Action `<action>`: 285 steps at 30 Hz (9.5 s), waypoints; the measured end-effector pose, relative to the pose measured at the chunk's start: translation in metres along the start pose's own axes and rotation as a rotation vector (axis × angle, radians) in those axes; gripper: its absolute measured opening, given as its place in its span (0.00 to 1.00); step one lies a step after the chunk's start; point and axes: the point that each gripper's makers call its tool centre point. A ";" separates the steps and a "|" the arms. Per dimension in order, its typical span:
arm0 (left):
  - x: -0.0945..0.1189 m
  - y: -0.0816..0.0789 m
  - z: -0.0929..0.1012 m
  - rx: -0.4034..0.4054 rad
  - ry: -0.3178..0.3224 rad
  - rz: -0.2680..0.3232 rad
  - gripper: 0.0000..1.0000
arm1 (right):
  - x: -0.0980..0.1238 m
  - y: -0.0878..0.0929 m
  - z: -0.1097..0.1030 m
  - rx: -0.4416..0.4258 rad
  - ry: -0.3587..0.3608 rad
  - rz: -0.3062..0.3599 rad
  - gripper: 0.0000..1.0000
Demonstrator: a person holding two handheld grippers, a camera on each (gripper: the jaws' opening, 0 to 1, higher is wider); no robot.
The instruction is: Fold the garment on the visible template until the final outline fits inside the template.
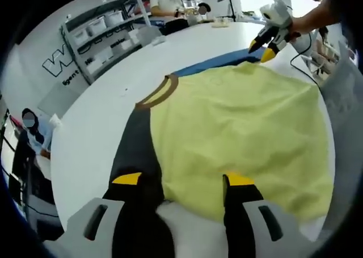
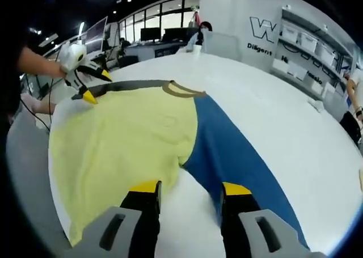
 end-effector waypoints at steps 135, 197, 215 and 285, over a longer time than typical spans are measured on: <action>0.087 0.078 0.074 -0.053 0.110 -0.032 0.76 | 0.003 0.073 -0.141 0.132 -0.298 -0.072 0.58; 0.135 0.091 0.139 -0.092 0.412 -0.105 0.11 | 0.000 0.070 -0.151 0.137 -0.318 -0.070 0.54; 0.114 0.052 0.093 0.101 0.302 0.010 0.28 | 0.000 0.051 -0.125 0.158 -0.277 -0.050 0.50; 0.064 0.065 0.066 -0.032 0.161 -0.065 0.58 | -0.010 0.062 -0.113 0.256 -0.247 -0.124 0.51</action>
Point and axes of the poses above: the point that each gripper's makers call its tool centre point, and the gripper's own axes: x roughly backward along the fingers, z roughly to its right, y roughly out of its underside, and after that the axes turned 14 degrees about -y, right-handed
